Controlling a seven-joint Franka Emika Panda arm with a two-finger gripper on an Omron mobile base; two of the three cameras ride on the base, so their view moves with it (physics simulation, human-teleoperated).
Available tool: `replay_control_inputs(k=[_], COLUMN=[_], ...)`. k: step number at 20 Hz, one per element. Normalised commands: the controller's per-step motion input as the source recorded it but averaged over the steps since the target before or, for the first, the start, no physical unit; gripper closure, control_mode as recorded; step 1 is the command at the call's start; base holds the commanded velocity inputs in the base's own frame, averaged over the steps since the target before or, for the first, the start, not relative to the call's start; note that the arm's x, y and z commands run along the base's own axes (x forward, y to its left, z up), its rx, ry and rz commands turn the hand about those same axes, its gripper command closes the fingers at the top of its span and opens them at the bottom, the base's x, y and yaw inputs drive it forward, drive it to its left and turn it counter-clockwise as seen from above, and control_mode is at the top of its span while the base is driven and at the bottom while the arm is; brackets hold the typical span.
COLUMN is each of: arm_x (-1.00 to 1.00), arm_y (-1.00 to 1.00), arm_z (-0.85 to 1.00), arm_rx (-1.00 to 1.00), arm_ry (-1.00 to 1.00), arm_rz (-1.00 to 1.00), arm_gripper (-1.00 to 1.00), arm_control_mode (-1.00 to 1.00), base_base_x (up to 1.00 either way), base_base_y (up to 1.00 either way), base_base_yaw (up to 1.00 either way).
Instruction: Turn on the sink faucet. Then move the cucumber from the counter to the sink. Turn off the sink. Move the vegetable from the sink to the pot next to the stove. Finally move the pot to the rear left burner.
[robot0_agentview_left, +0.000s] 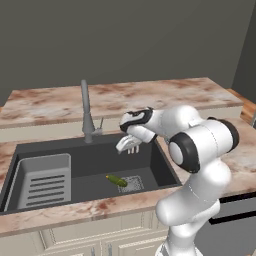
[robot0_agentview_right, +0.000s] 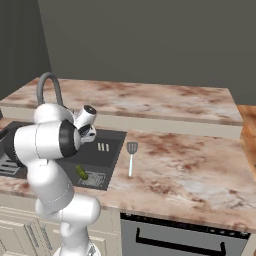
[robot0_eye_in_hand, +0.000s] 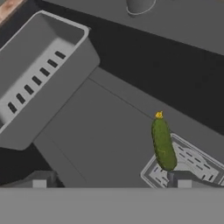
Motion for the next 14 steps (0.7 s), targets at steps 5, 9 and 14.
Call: replay_control_inputs(k=[5,9,14], arm_x=[0.0,0.0,0.05], arm_y=[0.0,0.0,0.0], arm_z=[-0.41,-0.38,-0.33], arm_rx=[-0.07,-0.08,-0.1], arm_ry=[0.02,0.01,0.02], arm_rz=[0.0,0.0,0.0], arm_gripper=[-1.0,-1.0,-1.0], arm_control_mode=[-1.0,-1.0,-1.0], base_base_x=[0.0,0.0,0.0], base_base_y=[0.0,0.0,0.0], base_base_yaw=[0.0,0.0,0.0])
